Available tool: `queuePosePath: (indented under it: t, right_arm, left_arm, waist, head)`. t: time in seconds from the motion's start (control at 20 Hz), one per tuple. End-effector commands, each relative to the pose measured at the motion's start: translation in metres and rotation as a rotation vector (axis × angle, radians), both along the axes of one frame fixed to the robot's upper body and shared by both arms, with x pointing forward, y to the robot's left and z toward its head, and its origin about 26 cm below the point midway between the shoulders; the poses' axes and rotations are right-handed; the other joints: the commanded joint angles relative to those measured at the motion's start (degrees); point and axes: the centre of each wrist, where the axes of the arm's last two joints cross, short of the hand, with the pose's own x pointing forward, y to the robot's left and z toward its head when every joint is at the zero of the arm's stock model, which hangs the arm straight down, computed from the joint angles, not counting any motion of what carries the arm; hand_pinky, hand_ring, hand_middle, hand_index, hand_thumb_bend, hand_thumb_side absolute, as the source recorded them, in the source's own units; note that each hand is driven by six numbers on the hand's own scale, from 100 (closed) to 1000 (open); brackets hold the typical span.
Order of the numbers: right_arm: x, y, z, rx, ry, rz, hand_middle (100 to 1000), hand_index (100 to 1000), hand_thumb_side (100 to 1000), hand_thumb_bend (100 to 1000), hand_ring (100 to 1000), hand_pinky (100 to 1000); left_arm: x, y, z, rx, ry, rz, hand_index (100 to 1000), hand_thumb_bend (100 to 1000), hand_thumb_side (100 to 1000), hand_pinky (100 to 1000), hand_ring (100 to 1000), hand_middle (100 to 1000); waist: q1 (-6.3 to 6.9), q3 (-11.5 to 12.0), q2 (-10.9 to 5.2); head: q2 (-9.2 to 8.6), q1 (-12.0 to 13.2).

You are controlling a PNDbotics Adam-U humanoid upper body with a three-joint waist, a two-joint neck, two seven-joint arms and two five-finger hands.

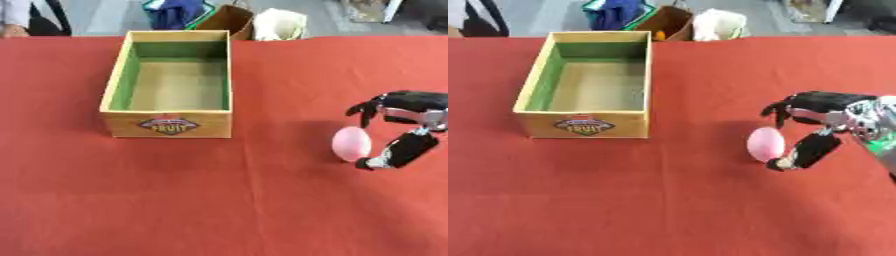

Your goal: Pick up objects on the table and place them in the box.

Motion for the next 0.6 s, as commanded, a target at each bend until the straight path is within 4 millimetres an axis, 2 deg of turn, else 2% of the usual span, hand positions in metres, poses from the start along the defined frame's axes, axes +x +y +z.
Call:
queuePosePath:
  t: [0.05, 0.2, 0.55, 0.6]
  right_arm:
    - [0.002, -0.004, 0.006, -0.028, -0.019, -0.007, 585, 885, 373, 434, 814, 708]
    - [0.004, -0.005, 0.002, -0.027, -0.009, -0.013, 523, 848, 338, 407, 766, 646]
    - [0.007, -0.005, -0.003, -0.04, -0.021, -0.011, 475, 783, 276, 315, 729, 633]
    - [0.007, -0.005, -0.004, -0.04, -0.027, -0.009, 462, 750, 264, 269, 715, 623]
  left_arm:
    - [-0.002, 0.002, 0.007, 0.018, -0.025, -0.004, 596, 100, 654, 554, 517, 441]
    - [-0.002, 0.001, 0.007, 0.018, -0.025, -0.005, 596, 100, 654, 554, 517, 441]
    - [-0.002, 0.001, 0.007, 0.017, -0.024, -0.009, 596, 100, 654, 554, 517, 441]
    - [-0.002, 0.001, 0.007, 0.016, -0.024, -0.009, 596, 100, 654, 553, 517, 441]
  waist:
    - [-0.07, 0.09, -0.87]
    - [-0.02, 0.19, -0.89]
    - [0.03, 0.28, -0.82]
    - [0.04, 0.32, -0.83]
  head:
    - [-0.6, -0.19]
    - [-0.59, -0.25]
    - [-0.42, -0.41]
    - [-0.38, -0.41]
